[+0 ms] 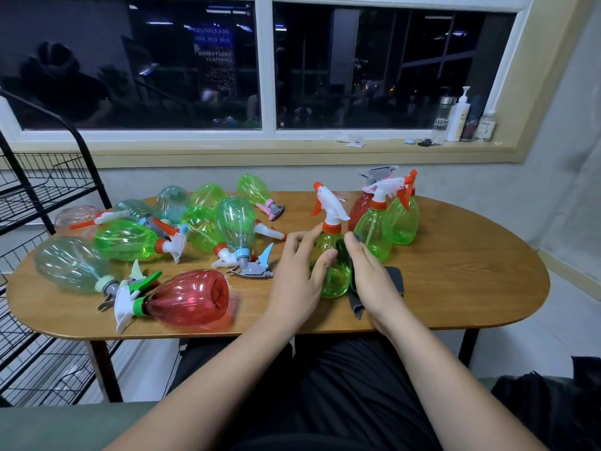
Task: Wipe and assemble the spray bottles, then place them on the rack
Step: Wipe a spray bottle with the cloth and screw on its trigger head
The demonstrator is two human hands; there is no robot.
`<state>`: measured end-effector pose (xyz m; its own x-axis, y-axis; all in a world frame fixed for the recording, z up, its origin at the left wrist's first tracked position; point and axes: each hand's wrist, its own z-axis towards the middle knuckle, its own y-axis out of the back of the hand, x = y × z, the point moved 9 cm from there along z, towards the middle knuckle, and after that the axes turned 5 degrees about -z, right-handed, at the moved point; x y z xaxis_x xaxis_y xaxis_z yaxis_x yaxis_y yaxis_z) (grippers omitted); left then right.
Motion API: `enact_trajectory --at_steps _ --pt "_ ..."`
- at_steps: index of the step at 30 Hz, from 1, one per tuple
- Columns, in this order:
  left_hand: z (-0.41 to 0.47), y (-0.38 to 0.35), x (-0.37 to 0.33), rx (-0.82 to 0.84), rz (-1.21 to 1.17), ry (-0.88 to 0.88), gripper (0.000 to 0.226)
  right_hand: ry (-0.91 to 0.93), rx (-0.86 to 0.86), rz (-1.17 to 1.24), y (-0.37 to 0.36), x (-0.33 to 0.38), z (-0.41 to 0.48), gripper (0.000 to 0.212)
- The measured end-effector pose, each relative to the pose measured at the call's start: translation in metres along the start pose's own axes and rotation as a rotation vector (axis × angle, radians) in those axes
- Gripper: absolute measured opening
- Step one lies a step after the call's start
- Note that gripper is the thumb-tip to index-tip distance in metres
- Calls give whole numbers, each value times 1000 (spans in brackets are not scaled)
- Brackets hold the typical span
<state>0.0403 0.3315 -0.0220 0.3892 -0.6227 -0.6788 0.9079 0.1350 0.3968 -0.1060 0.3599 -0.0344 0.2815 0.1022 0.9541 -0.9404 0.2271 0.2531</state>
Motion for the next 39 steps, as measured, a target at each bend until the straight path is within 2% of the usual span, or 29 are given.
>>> enact_trajectory --at_steps 2,5,8,9,12,18,22,26,28,34,37,39 --pt "0 -2 0 3 -1 -8 52 76 22 43 0 15 -1 41" --pt "1 -3 -2 6 -3 -22 49 191 -2 38 2 27 -5 49" --pt "1 -3 -3 5 -17 -42 47 253 -74 -18 -2 17 -7 36" --pt "1 -3 -2 7 -20 -38 47 253 -93 -40 -4 11 -7 34" --pt "1 -4 -1 26 -7 -5 47 153 -136 -65 -6 -6 -4 48" --pt "2 -8 4 43 -29 20 55 76 -141 -14 -7 8 6 67" --pt "2 -1 4 -25 0 6 71 174 -199 80 -14 21 5 58" --pt "0 2 5 -48 37 12 71 259 -264 -1 -21 15 -2 50" --pt "0 2 5 -34 27 21 71 219 -248 -20 -20 10 0 48" --pt "-1 8 4 -68 -51 60 68 49 -218 -136 -21 -7 10 59" --pt "-1 9 5 -71 -52 72 62 80 -226 -142 -23 -7 9 64" --pt "-1 6 5 -44 -58 87 62 166 -234 -125 -23 1 4 57"
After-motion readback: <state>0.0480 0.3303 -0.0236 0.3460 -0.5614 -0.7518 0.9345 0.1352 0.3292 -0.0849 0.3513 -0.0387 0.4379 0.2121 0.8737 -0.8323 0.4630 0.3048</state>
